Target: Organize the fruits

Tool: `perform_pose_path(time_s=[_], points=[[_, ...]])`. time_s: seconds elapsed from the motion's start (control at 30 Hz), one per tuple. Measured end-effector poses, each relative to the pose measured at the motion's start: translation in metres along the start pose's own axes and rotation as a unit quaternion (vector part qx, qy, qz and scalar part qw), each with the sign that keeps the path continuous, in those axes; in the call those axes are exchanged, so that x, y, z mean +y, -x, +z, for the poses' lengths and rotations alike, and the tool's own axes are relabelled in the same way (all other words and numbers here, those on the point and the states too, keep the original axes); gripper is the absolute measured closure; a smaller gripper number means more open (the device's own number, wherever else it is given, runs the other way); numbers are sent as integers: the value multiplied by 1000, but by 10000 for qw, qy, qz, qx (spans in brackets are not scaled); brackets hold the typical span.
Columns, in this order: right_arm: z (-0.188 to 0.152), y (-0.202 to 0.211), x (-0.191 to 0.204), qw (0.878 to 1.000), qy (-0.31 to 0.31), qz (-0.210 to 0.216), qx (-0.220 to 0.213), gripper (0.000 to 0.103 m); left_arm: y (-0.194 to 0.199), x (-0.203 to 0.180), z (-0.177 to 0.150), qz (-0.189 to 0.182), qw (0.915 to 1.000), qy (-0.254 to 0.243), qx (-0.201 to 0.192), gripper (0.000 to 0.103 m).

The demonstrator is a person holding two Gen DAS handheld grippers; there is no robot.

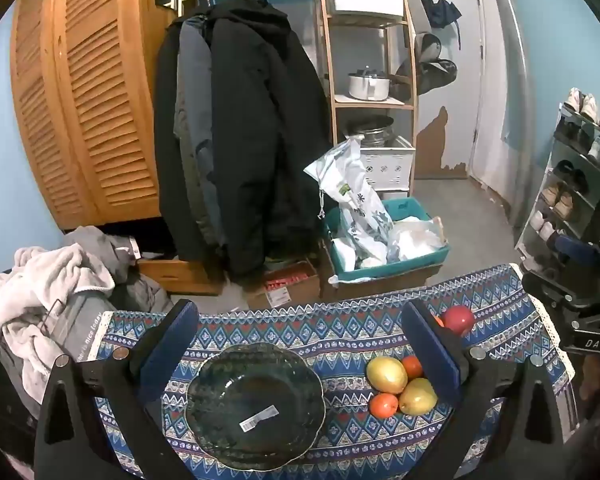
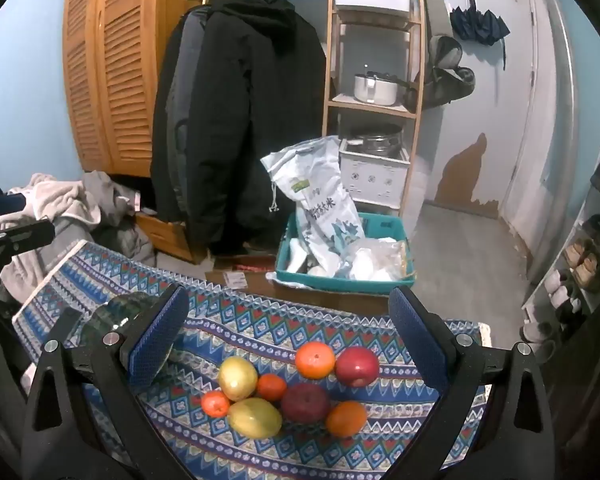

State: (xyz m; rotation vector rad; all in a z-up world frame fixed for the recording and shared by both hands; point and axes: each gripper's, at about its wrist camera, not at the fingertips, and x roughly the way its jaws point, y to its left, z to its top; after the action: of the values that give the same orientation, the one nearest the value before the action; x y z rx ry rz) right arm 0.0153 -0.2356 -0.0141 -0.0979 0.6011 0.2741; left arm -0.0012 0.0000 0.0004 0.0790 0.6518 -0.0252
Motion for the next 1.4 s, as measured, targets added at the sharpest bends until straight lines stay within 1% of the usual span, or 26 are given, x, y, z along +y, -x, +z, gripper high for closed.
perform_pose_path(time_s=[0.47, 0.6, 0.7, 0.9, 1.1, 1.27, 1.4], points=[[2, 0, -1, 10000, 24, -1, 15, 5, -3, 4, 0, -67, 10000, 10, 44, 1], [1, 0, -2, 10000, 20, 10, 15, 5, 2, 2, 2, -76, 10000, -45, 9, 1], [3, -3, 6, 10000, 27, 10, 25, 5, 3, 2, 1, -71, 10000, -47, -1, 1], [-3, -2, 4, 10000, 33, 48, 52, 5, 5, 1, 3, -99, 9999, -36, -15, 1], [-1, -2, 6, 10000, 44, 45, 66, 5, 4, 3, 7, -127, 9999, 8, -8, 1], [-2, -2, 6, 10000, 41, 62, 54, 5, 3, 4, 4, -156, 9999, 8, -2, 1], [1, -3, 6, 10000, 41, -26, 47, 5, 3, 5, 2, -197, 9998, 36, 2, 1]])
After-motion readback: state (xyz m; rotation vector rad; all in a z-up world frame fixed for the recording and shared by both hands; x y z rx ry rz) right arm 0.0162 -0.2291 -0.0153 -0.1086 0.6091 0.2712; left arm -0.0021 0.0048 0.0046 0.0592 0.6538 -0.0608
